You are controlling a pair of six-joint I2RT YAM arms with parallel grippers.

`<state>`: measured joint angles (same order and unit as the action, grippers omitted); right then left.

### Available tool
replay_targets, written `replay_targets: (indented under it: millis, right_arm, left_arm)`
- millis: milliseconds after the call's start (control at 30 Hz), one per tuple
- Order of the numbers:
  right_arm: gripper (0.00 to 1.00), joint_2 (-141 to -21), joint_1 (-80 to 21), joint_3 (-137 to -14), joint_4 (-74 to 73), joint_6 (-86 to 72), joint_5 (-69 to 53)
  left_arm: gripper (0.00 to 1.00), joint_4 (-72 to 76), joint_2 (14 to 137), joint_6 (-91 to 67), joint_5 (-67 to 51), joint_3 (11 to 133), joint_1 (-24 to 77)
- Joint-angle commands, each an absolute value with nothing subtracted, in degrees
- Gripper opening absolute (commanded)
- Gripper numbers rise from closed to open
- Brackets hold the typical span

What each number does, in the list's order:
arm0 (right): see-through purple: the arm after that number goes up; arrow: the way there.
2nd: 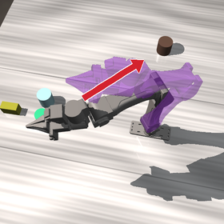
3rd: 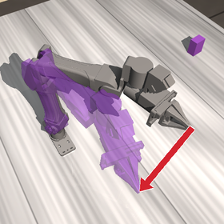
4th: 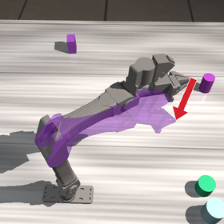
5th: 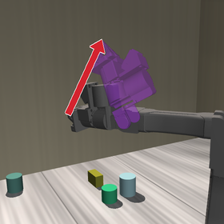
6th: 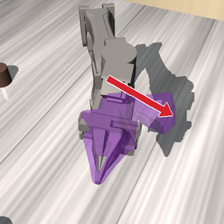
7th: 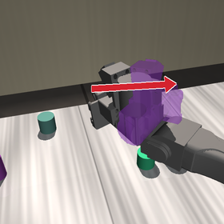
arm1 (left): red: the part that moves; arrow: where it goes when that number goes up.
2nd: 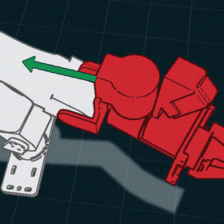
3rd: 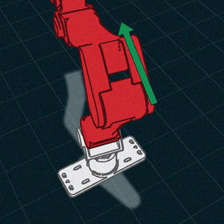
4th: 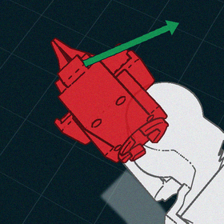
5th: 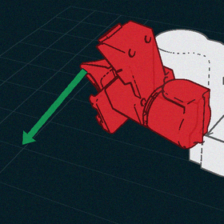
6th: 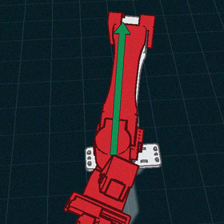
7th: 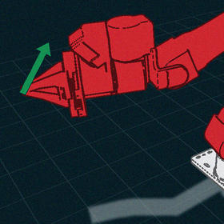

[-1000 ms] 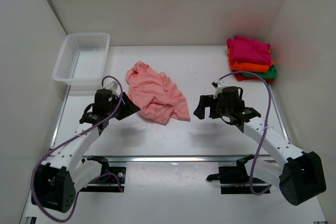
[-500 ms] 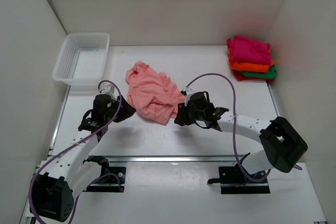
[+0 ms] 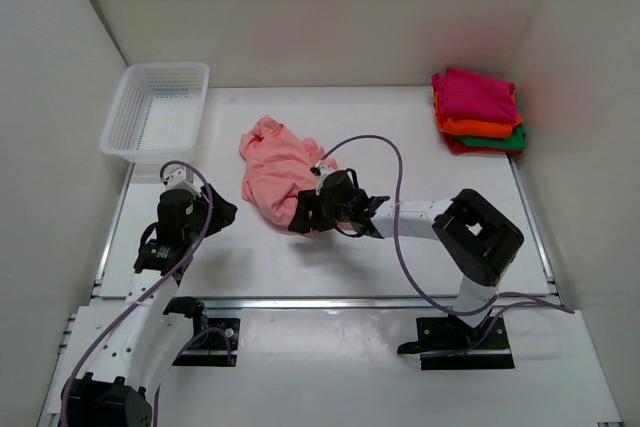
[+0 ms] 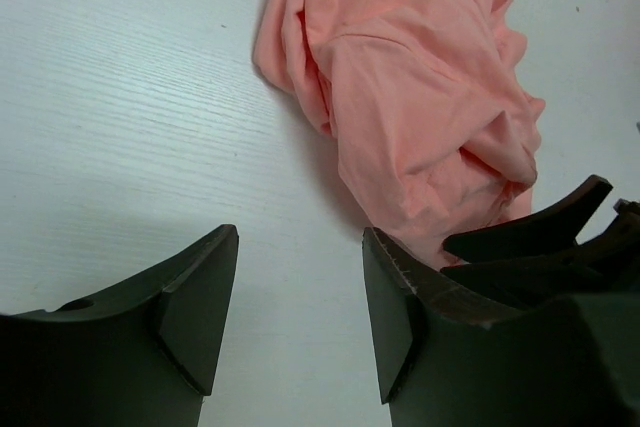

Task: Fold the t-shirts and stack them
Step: Flatten out the tshirt

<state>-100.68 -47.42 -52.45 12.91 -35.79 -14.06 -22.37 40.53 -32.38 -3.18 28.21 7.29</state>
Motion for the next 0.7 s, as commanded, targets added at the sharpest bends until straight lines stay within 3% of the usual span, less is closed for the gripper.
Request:
replay_targets:
  millis: [0,467,500,533,567,600,667]
  right_arm:
    - [0.55,-103.3,-48.0,-56.1,17.4,-39.1,-14.9]
    - [0.44,-111.0,-48.6,-63.7,17.7,-40.9,-18.5]
    - [0.39,-111.2,-49.0,-64.1,17.8,-41.2,-18.6]
    - [0.26,-111.8,-49.1,-63.7,17.4,-40.9,-18.7]
    - [0.05,-111.6,-48.9,-64.1,17.7,-41.3,-19.8]
    - [0.0,-111.4,-48.7,-64.2,17.6,-40.4,-20.3]
    - [0.0,-108.6,-48.6,-65.6,13.6,-37.4,-19.8]
  left_arm:
    - [0.64,-24.4,39.4,-29.9,-0.8,28.7,7.3]
    - [0.65,-24.3,37.9,-30.8,-2.5,26.6,7.0]
    - [0.65,-24.3,37.8,-30.8,-2.2,26.0,6.9]
    - [0.66,-24.2,37.5,-30.8,-2.2,26.3,7.0]
    - [0.66,-24.5,37.4,-30.8,-1.9,26.0,7.1]
    - [0.66,-24.3,37.3,-30.6,-1.8,26.0,6.8]
    - [0.66,-23.6,37.0,-29.8,-1.8,25.6,6.9]
